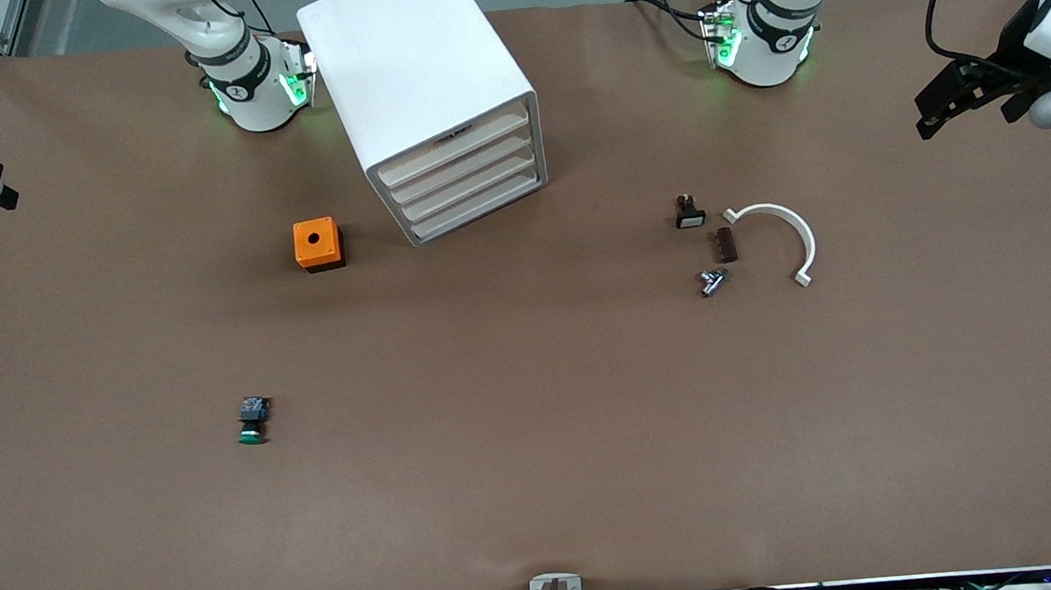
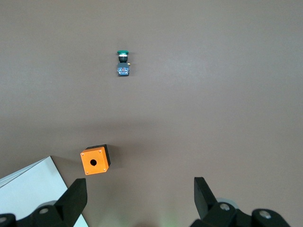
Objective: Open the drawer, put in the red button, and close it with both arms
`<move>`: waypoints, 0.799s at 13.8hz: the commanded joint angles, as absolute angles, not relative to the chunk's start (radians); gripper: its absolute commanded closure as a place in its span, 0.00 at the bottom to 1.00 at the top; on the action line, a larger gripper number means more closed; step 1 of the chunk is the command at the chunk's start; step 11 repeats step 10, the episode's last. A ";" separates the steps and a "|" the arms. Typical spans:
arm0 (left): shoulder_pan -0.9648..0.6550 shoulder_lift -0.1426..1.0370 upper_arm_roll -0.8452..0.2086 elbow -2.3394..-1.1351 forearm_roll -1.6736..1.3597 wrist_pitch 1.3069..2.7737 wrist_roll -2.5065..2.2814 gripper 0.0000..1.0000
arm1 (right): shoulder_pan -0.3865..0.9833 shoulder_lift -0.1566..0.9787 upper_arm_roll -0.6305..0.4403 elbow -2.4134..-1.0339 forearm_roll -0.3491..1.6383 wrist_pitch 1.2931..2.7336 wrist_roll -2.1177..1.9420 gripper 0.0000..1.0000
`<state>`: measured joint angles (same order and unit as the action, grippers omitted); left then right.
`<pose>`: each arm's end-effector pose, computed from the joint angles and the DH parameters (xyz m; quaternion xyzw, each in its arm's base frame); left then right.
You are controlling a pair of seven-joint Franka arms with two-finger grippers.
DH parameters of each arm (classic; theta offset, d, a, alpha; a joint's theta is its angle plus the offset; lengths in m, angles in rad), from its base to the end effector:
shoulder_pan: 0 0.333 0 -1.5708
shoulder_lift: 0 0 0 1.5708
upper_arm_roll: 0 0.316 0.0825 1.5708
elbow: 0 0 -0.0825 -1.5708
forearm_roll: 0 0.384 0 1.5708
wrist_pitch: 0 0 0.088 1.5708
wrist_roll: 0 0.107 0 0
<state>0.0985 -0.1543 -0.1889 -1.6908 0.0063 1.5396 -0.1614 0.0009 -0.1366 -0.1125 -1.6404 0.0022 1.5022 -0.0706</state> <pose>0.5004 -0.0526 0.6454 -0.9992 -0.0367 -0.0024 0.0174 0.5008 -0.0603 0.6577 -0.9998 0.0199 0.0004 0.0088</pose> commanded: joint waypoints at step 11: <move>0.106 -0.143 -0.193 -1.664 0.009 1.514 -0.100 0.00 | 0.003 -0.164 -0.118 -1.666 0.025 1.514 -0.078 0.00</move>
